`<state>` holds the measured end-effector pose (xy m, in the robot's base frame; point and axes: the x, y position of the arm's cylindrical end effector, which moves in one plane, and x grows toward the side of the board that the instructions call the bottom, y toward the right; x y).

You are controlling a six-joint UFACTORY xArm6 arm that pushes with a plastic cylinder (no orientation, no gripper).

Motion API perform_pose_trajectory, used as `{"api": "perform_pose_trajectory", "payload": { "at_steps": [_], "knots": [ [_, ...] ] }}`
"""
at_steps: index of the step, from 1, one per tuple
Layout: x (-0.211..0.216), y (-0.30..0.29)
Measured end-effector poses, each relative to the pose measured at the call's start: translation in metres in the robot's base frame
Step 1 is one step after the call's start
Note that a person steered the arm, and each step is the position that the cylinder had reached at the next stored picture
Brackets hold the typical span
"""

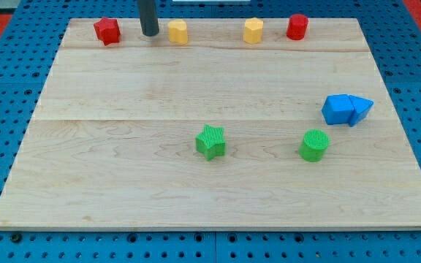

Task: Move the red star to the bottom right of the yellow hexagon

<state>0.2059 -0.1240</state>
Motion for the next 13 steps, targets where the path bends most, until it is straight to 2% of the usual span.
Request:
{"api": "perform_pose_trajectory", "payload": {
  "at_steps": [1, 2, 3, 4, 6, 7, 8, 9, 10, 11, 12, 13],
  "knots": [
    [-0.015, -0.01],
    [-0.006, -0.069],
    [0.052, -0.069],
    [0.072, -0.049],
    [0.081, -0.051],
    [0.044, -0.02],
    [-0.009, -0.083],
    [0.012, -0.142],
    [0.099, -0.097],
    [0.121, -0.011],
    [0.115, 0.036],
    [0.113, 0.011]
  ]
}}
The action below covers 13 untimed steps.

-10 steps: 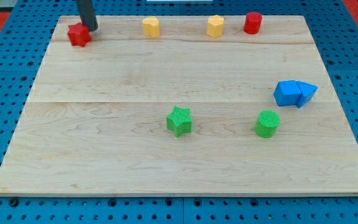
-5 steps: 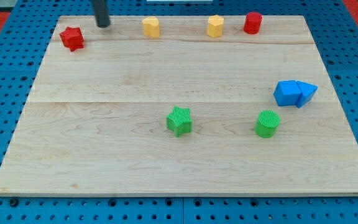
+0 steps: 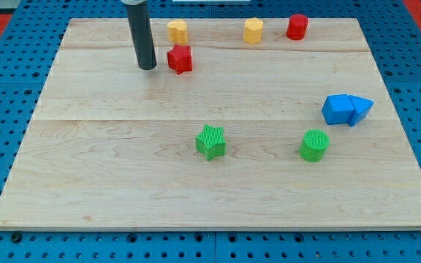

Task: Move the red star to the bottom right of the yellow hexagon

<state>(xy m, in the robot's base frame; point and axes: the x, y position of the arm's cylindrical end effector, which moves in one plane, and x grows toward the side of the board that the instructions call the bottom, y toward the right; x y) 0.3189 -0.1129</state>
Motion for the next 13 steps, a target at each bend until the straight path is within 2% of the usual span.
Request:
{"api": "perform_pose_trajectory", "payload": {
  "at_steps": [1, 2, 3, 4, 7, 8, 9, 10, 11, 12, 13],
  "knots": [
    [-0.002, 0.057],
    [-0.008, 0.083],
    [-0.028, 0.074],
    [-0.036, 0.096],
    [-0.04, 0.234],
    [-0.032, 0.257],
    [-0.033, 0.179],
    [-0.057, 0.127],
    [-0.091, 0.108],
    [-0.124, 0.139],
    [-0.127, 0.171]
  ]
}}
